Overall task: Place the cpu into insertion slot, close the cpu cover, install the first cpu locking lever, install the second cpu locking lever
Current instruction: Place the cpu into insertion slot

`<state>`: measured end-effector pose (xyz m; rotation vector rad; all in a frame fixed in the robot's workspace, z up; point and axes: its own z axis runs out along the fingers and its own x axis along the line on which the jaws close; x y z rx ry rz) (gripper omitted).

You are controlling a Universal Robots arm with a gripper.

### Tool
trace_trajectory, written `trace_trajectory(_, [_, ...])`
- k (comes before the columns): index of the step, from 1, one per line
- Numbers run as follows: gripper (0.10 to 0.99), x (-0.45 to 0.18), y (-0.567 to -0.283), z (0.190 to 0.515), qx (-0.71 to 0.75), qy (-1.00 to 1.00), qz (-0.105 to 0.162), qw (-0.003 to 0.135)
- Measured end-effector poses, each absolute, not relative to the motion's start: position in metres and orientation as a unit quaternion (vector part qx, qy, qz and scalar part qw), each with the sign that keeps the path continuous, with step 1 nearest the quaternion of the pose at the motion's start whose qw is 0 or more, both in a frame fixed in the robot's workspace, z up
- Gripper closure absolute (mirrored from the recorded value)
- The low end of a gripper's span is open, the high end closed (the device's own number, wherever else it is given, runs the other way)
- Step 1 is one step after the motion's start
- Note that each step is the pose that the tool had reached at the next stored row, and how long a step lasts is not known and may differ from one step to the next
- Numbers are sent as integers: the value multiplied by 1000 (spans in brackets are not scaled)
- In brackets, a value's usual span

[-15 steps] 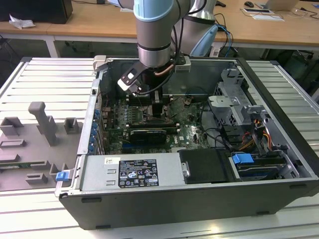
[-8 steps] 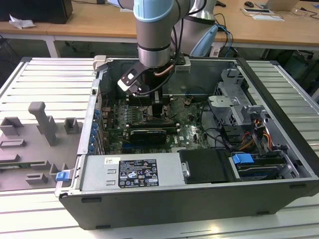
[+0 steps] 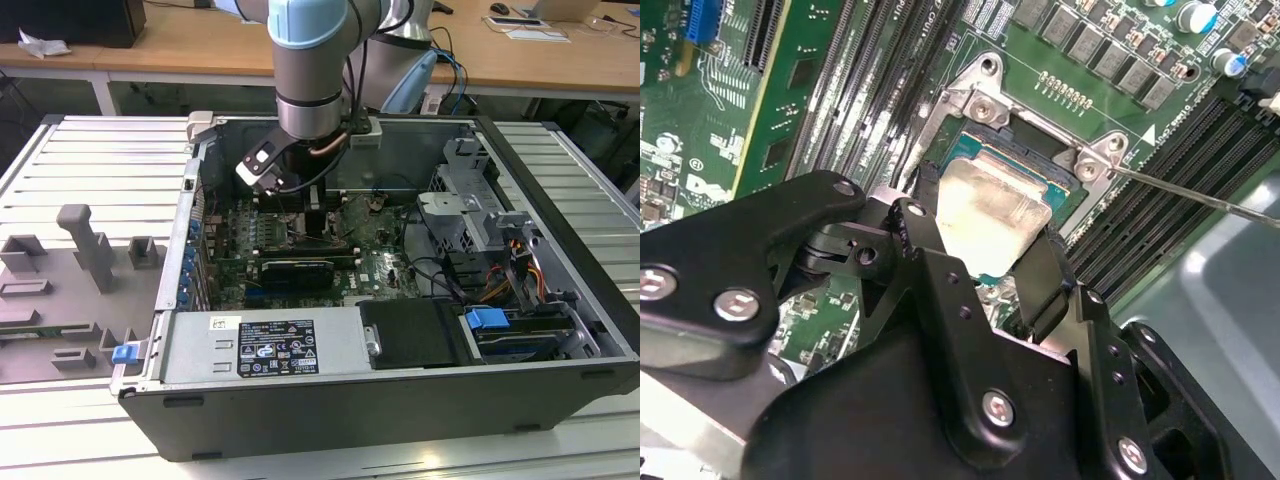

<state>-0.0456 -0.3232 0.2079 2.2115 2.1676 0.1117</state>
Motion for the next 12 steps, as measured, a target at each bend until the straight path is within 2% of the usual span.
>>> trace_trajectory(9, [533,-44,-320,198,717,696,35,21])
trace_trajectory(10, [471,-44,-320,198,717,696,35,21])
trace_trajectory(12, [471,-44,-320,198,717,696,35,21])
